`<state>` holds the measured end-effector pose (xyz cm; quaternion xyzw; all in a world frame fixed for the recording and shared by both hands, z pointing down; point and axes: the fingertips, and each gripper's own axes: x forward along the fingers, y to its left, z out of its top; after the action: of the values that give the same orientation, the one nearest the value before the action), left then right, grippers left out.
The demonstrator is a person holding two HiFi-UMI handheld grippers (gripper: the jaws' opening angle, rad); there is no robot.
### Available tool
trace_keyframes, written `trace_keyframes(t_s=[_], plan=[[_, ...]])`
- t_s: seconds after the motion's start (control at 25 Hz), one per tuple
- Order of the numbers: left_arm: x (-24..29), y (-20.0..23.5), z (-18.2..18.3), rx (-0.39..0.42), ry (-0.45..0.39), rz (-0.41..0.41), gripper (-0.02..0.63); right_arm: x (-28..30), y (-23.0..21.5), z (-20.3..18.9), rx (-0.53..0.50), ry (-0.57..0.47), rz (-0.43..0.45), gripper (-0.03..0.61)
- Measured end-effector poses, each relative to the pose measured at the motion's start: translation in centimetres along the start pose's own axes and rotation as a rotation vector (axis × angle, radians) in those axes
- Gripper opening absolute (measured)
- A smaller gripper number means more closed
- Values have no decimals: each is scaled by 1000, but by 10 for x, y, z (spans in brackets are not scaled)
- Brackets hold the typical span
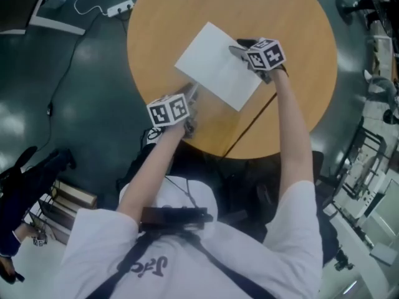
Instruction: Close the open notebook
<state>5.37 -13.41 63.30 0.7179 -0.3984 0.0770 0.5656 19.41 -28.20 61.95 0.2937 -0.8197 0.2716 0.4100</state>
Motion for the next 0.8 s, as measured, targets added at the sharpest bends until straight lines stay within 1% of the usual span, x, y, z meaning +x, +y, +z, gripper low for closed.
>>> trace_keyframes(t_s=[0.04, 0.16, 0.24, 0.32, 0.44, 0.52, 0.6, 0.72, 0.76, 0.8], plan=[[3, -1, 2, -30, -5, -11, 159, 6, -3, 3, -27, 32, 6, 207], [14, -1, 5, -118, 6, -37, 244, 22, -13, 11, -78, 89, 13, 212], [18, 1, 6, -154, 9, -41, 249, 28, -15, 17, -85, 101, 33, 212], [19, 2, 8, -175, 0, -39, 249, 30, -12, 20, -92, 115, 61, 212], [23, 5, 14, -217, -29, -4, 249, 31, -9, 20, -80, 129, 93, 212], [25, 8, 18, -246, -52, 38, 247, 33, -7, 18, -55, 128, 98, 189], [26, 10, 19, -270, -79, 57, 247, 33, -7, 16, -46, 126, 84, 159], [25, 9, 20, -291, -117, 30, 247, 32, -10, 15, -44, 117, 66, 140], [25, 11, 19, -310, -130, 15, 247, 32, -11, 15, -44, 112, 64, 134], [24, 14, 18, -338, -139, 3, 221, 32, -11, 14, -42, 106, 66, 131]])
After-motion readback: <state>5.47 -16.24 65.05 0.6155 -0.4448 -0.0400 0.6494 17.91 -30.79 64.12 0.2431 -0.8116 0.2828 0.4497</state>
